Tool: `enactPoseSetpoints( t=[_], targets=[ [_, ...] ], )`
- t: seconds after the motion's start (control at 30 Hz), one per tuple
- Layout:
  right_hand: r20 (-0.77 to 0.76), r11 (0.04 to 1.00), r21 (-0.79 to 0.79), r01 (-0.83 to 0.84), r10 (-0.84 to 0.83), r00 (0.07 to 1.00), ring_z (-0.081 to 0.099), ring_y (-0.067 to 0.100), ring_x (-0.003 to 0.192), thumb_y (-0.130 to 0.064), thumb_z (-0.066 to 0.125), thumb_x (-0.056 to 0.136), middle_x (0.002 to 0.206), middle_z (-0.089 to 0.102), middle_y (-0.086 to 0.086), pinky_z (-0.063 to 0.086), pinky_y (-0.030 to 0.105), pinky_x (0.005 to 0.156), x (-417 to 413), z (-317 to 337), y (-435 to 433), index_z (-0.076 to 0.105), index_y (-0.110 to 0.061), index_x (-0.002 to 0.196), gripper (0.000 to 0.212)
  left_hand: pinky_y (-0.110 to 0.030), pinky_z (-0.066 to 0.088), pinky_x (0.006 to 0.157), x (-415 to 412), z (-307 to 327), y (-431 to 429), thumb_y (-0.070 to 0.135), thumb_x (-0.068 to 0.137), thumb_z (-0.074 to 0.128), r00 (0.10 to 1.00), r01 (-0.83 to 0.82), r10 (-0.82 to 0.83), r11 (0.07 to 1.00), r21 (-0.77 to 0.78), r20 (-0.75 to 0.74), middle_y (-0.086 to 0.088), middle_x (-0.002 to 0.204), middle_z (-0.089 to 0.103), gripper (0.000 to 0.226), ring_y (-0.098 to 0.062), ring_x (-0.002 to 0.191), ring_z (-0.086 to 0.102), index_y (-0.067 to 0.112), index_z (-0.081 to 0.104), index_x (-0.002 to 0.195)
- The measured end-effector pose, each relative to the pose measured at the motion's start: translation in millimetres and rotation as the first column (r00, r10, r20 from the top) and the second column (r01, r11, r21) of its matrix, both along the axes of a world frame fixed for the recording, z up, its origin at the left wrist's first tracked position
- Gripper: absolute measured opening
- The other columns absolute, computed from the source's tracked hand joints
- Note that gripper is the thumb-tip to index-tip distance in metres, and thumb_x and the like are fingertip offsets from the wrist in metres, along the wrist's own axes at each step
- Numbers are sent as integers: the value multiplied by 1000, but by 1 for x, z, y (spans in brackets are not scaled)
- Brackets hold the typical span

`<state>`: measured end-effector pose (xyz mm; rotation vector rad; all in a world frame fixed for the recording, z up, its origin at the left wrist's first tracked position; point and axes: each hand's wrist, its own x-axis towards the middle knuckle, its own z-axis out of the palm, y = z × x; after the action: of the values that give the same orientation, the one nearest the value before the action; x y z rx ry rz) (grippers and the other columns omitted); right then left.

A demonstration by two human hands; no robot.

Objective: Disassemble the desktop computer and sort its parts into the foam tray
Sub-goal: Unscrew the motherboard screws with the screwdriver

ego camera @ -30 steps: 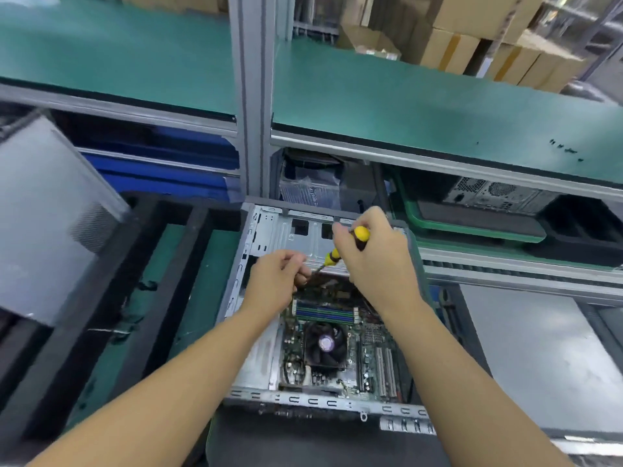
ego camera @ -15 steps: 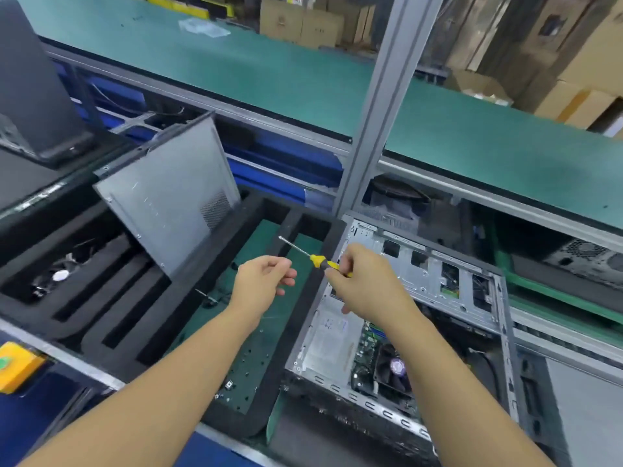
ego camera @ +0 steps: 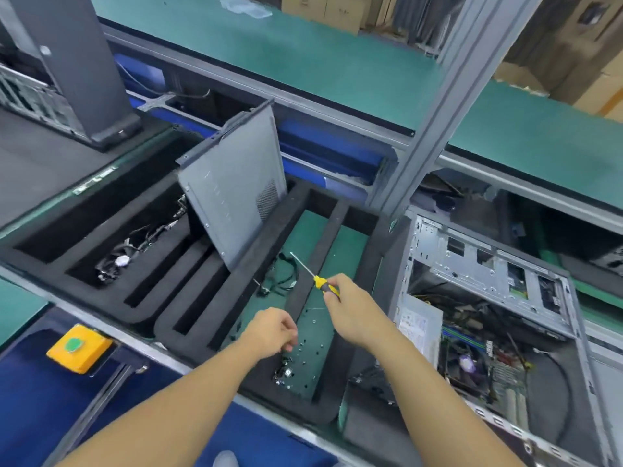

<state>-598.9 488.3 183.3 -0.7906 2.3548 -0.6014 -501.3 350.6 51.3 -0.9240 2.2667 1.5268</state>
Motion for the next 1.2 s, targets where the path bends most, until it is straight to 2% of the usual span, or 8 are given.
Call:
enactPoseSetpoints(
  t=[0.17, 0.37, 0.5, 0.63, 0.77, 1.03, 1.13, 1.2],
  targets=[
    [1, 997, 68, 41, -41, 999, 45, 15, 62, -29, 34, 105, 78, 53, -1, 35, 31, 55, 13, -16, 0, 46, -20, 123, 23, -39, 59, 70, -1, -32, 16, 5, 94, 49, 998, 44, -44, 999, 1, 55, -12, 91, 73, 19, -20, 69, 70, 7, 68, 94],
    [-18, 989, 110, 99, -98, 995, 45, 11, 64, -26, 35, 105, 78, 50, -4, 33, 28, 54, 18, -27, 4, 46, -18, 124, 24, -32, 49, 95, -13, -32, 24, 17, 103, 40, 958, 281, -268, 947, -157, 98, -5, 123, 66, 32, -23, 111, 61, 16, 64, 124],
    [-24, 987, 123, 102, -100, 995, 45, 12, 66, -23, 36, 104, 85, 53, -1, 31, 28, 54, 18, -24, 7, 45, -19, 120, 20, -35, 46, 103, -12, -30, 21, 6, 103, 31, 978, 188, -194, 980, 72, 81, -5, 136, 57, 43, -21, 121, 55, 12, 51, 141],
    [-9, 985, 106, 134, -133, 991, 56, 24, 75, -23, 36, 99, 92, 63, 1, 41, 33, 62, 17, -19, 11, 44, -24, 115, 19, -34, 53, 82, -13, -18, 16, 3, 99, 35, 987, -156, 136, 925, 347, 79, -5, 114, 69, 34, -18, 94, 64, 11, 62, 118],
    [22, 970, 7, 244, -244, 969, 65, 29, 83, -33, 39, 95, 93, 68, 2, 54, 41, 80, 16, -7, 19, 45, -28, 109, 17, -27, 44, 50, -26, 11, 12, 4, 95, 36, 967, -169, 216, 939, 300, -132, -3, 80, 73, 32, -16, 59, 63, 14, 66, 101],
    [-37, 884, -154, 442, -453, 891, 52, 18, 63, -32, 42, 93, 74, 57, -5, 39, 32, 59, -9, 16, 65, 46, -31, 108, 16, -22, 39, 47, -78, 77, 45, 11, 94, 42, 879, -99, 191, 969, 225, -437, 3, 68, 68, 29, -10, 57, 53, 24, 67, 89],
    [-48, 856, -179, 486, -501, 864, 57, 18, 68, -34, 44, 93, 83, 58, -10, 41, 31, 58, -18, 25, 92, 49, -32, 108, 15, -29, 47, 61, -91, 97, 70, 12, 93, 45, 848, -49, 131, 984, 171, -514, 6, 73, 69, 27, -11, 64, 55, 26, 67, 87],
    [-53, 841, -188, 508, -525, 849, 56, 17, 63, -35, 44, 94, 86, 61, -6, 41, 31, 55, -24, 29, 112, 48, -31, 109, 16, -27, 44, 54, -98, 107, 87, 14, 94, 46, 841, -9, 51, 997, 81, -539, 11, 77, 70, 26, -11, 59, 52, 29, 66, 89]
  ],
)
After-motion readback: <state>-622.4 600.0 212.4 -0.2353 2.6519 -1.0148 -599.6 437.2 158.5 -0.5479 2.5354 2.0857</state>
